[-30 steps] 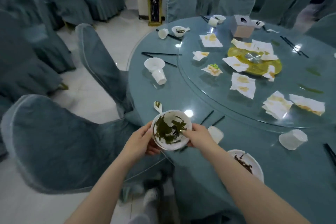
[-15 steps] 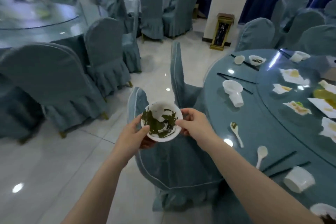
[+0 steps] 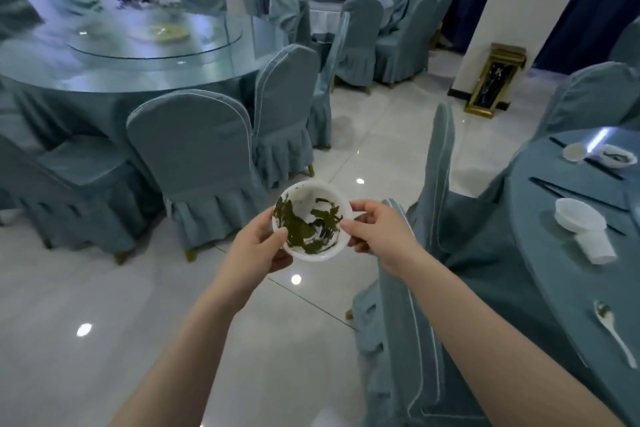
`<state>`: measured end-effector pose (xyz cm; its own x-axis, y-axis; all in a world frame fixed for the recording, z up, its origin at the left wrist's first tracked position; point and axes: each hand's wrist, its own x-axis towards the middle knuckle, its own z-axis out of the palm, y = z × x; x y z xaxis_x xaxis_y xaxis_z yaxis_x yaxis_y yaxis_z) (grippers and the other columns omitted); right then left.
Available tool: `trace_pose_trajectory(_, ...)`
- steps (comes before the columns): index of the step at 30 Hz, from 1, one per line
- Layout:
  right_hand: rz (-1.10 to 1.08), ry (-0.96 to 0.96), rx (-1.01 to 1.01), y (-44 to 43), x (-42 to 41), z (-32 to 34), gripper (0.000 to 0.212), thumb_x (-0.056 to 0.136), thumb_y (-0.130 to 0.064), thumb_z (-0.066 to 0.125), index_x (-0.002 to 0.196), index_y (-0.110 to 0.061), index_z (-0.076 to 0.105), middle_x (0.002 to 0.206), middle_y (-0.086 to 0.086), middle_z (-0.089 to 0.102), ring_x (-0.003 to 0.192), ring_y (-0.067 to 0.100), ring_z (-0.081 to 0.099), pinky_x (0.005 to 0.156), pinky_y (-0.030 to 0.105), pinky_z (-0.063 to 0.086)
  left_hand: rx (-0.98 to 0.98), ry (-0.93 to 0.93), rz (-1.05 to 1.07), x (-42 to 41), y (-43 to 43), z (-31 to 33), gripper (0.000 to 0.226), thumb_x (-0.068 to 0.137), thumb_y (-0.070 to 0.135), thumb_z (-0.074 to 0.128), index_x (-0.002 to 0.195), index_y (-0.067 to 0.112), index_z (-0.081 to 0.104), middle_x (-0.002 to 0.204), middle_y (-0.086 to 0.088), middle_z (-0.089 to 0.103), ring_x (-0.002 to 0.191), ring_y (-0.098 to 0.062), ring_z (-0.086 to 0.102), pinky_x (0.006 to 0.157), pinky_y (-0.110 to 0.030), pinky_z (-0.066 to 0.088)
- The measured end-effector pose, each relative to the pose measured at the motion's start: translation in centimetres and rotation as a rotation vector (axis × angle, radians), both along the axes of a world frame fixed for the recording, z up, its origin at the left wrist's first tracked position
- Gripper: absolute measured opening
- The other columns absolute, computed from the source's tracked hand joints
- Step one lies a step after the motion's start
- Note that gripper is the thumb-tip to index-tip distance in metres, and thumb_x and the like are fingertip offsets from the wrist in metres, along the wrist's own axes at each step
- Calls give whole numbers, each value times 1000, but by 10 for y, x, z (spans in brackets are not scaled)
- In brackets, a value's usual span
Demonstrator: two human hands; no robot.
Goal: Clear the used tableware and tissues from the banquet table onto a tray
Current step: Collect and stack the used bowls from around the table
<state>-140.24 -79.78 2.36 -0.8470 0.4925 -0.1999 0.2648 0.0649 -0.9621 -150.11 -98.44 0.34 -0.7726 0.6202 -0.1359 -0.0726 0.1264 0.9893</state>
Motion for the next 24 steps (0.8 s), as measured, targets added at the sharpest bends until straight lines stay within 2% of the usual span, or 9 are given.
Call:
trace_pose_trajectory(2,18,-21,-2,4,-25,-9,19,88,-17,67,97,-32,61,81,4,71,65,12,65,62,24,55,14,-40,30,-21,2,-9,40,98,14,48,110,50,59,99,5,73,91,-15,70,72,-26,57)
trace_pose_trajectory(5,58,-63,6,19,-62,-19,13,90,-22,65,103,-25,64,84,7,72,64,11,65,62,24,55,3,-96,46,-51,10,-21,38,97,11,49,112,43,59,98,2,74,89,-17,71,69,-27,58)
trace_pose_trajectory(9,75,-76,34,71,-115,-25,11,93,-25,61,101,-24,67,79,5,70,61,10,63,59,22,53,-3,-147,82,-111,40,-28,40,93,6,52,102,43,63,95,0,74,85,-19,72,65,-27,58)
trace_pose_trajectory(13,-20,-68,23,142,-155,-29,13,94,-20,57,98,-24,69,79,2,70,63,11,65,59,22,52,4,-186,103,-172,92,-29,37,93,6,52,102,40,64,96,-1,74,86,-21,73,65,-28,58)
trace_pose_trajectory(18,-174,-56,-25,217,-182,-38,16,95,-15,55,98,-22,69,76,0,71,62,11,65,50,17,47,24,-211,-5,-231,167,-26,34,93,10,55,121,29,59,101,-8,74,91,-28,71,71,-35,59)
trace_pose_trajectory(20,-235,-56,-68,238,-187,-43,16,95,-13,54,101,-18,68,76,1,71,64,13,65,53,19,47,33,-235,-26,-250,197,-25,33,93,11,56,122,28,58,102,-9,73,93,-29,71,74,-39,58)
trace_pose_trajectory(24,-345,-56,-117,278,-192,-51,16,95,-13,54,101,-18,68,78,3,72,67,14,66,65,26,52,41,-278,-89,-281,267,-22,32,91,14,58,118,31,58,101,-3,74,90,-23,72,68,-32,59)
